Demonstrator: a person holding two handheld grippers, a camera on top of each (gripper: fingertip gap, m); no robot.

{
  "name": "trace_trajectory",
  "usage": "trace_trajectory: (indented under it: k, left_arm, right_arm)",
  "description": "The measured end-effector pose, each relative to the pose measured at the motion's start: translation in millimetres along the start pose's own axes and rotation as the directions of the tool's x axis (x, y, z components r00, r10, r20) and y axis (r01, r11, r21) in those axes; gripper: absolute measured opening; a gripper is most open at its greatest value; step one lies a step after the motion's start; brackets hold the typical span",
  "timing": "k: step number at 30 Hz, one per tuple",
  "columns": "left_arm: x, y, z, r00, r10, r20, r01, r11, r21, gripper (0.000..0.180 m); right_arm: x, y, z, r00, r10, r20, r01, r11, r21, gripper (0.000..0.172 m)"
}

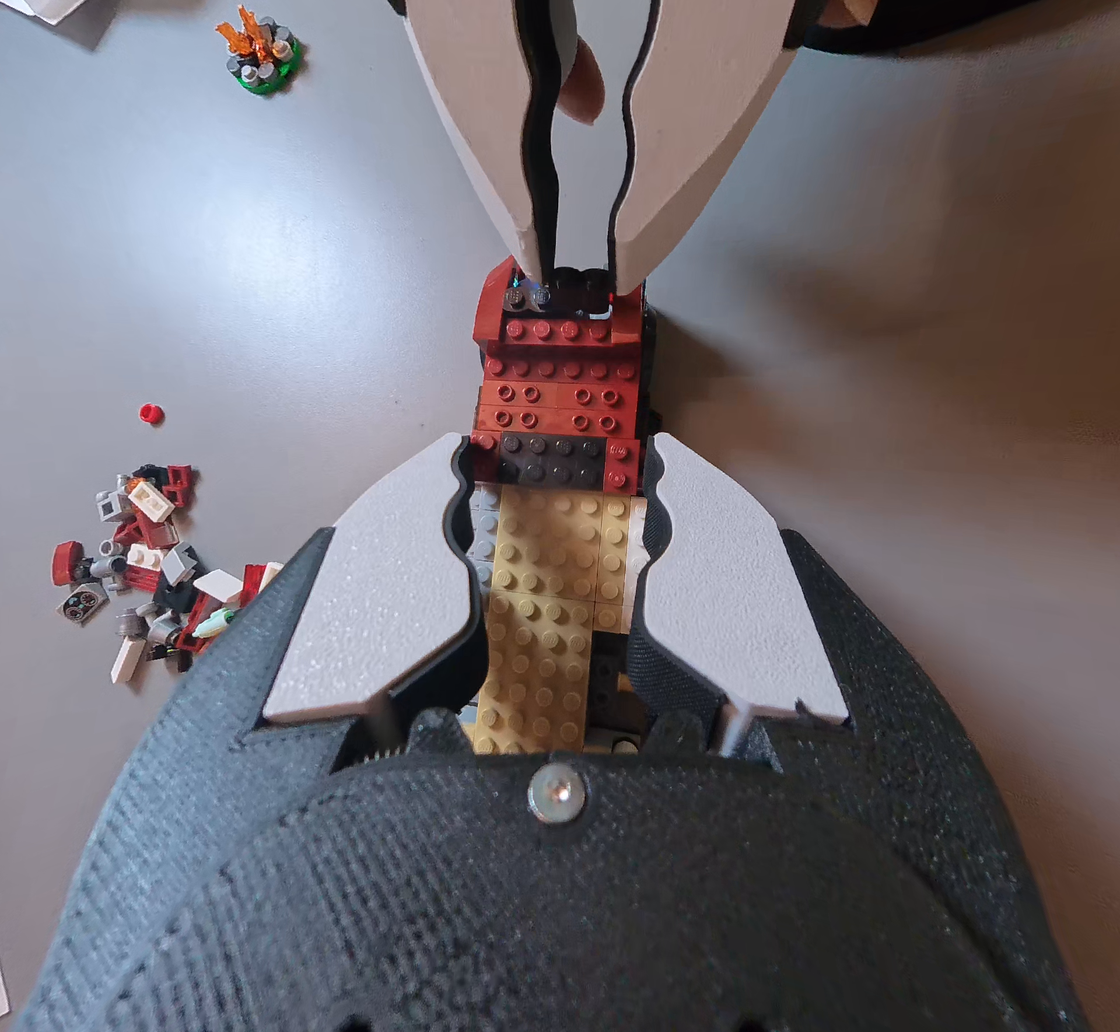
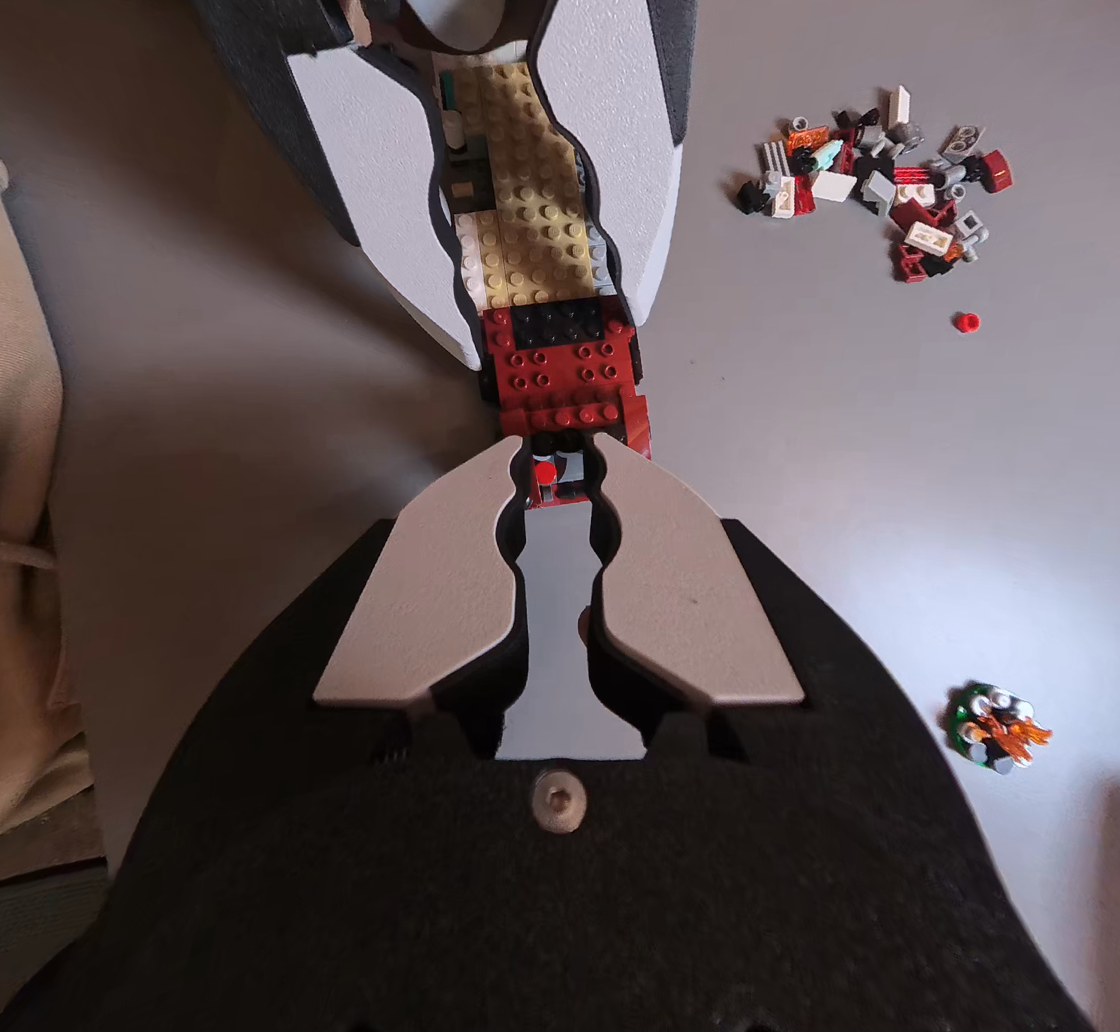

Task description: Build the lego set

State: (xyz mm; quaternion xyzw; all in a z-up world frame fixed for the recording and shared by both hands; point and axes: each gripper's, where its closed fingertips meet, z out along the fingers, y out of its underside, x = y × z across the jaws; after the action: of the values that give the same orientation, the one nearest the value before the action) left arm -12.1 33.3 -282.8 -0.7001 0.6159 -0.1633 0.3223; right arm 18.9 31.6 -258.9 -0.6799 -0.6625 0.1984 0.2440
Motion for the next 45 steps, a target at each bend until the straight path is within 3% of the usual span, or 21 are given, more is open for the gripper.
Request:
trace_trajectory:
  k: [15, 29, 45]
  left_arm:
    - [0.7, 0.0, 0.0, 1.000, 0.000, 0.004, 0.000, 1.000, -0.001, 0.055]
    - [1.2, 0.2, 0.3, 1.000, 0.018, 0.010, -0.018, 1.000, -0.003, 0.054]
    - [2.4, -0.3, 0.3, 1.000, 0.023, 0.003, -0.023, 1.000, 0.006, 0.055]
  right_arm:
    - [-1.8, 0.7, 0.0, 0.994, 0.062, 0.088, -0.045, 0.982, -0.183, 0.016]
    - [-0.8, 3.0, 0.4, 1.000, 0.013, 0.006, -0.011, 0.974, -0.226, 0.016]
    - [-1.9, 2.6, 1.9, 0.997, 0.037, 0.065, -0.020, 0.970, -0.243, 0.018]
